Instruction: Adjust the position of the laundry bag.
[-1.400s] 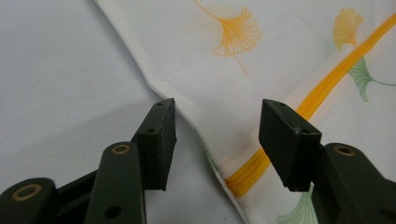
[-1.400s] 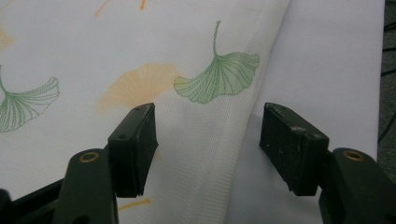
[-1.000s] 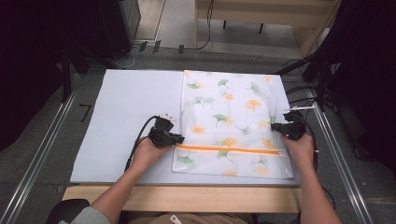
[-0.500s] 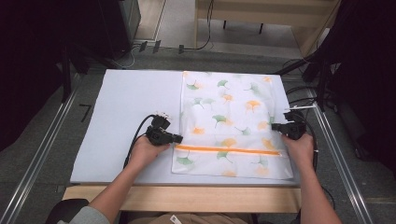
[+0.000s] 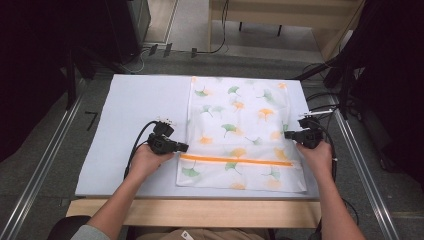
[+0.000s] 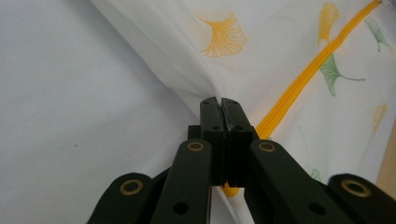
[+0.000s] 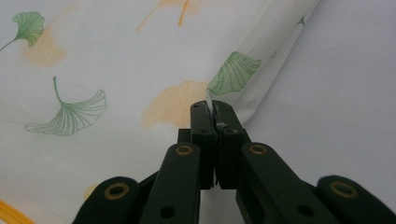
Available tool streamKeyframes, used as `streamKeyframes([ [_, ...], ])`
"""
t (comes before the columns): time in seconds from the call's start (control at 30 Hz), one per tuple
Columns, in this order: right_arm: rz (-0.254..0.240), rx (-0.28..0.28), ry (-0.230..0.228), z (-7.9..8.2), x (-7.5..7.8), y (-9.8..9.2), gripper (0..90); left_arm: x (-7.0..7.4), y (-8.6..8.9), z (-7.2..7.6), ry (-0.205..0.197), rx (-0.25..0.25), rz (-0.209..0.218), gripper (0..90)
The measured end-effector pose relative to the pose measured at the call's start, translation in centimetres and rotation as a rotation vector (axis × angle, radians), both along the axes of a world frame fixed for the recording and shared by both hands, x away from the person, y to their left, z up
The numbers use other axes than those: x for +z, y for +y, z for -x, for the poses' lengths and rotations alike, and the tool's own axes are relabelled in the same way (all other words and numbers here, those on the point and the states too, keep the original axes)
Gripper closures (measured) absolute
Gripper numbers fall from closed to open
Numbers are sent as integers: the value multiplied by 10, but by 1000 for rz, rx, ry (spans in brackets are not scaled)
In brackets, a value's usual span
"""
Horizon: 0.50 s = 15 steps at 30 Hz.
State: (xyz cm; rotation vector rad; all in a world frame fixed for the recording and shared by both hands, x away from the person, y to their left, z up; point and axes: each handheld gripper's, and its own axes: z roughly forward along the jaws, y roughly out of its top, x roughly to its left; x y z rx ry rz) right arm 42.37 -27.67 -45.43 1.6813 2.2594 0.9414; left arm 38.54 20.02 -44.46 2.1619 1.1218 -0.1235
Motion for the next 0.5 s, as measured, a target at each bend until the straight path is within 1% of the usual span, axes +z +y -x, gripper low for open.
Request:
streamKeyframes([
  [0.03, -3, 2, -2, 0, 0, 1, 899, 1, 2, 0, 9, -1, 0, 900],
  [0.07, -7, 6, 2, 0, 1, 3, 899, 1, 3, 1, 15, 9, 10, 900],
  [0.1, -12, 13, 1, 0, 2, 4, 899, 2, 6, 1, 13, 6, 3, 900],
  [0.17, -14, 25, -1, 0, 4, 8, 899, 4, 10, 2, 22, 18, 10, 900],
  [0.27, -14, 47, -6, -1, 6, 15, 899, 5, 19, 2, 27, 31, 14, 898],
  [0.3, -14, 47, -6, -1, 6, 15, 899, 5, 19, 2, 27, 31, 14, 898],
  [0.33, -17, 59, -6, -2, 6, 20, 899, 5, 23, 3, 30, 39, 17, 898],
  [0.37, -17, 59, -6, -2, 6, 20, 899, 5, 25, 3, 29, 42, 18, 898],
  [0.4, -13, 74, -9, -3, 7, 24, 900, 6, 27, 4, 27, 46, 16, 898],
  [0.47, -13, 79, -9, -4, 7, 27, 900, 8, 32, 7, 17, 44, -9, 900],
  [0.5, -13, 88, -8, -4, 8, 29, 900, 9, 34, 8, 22, 48, -2, 900],
])
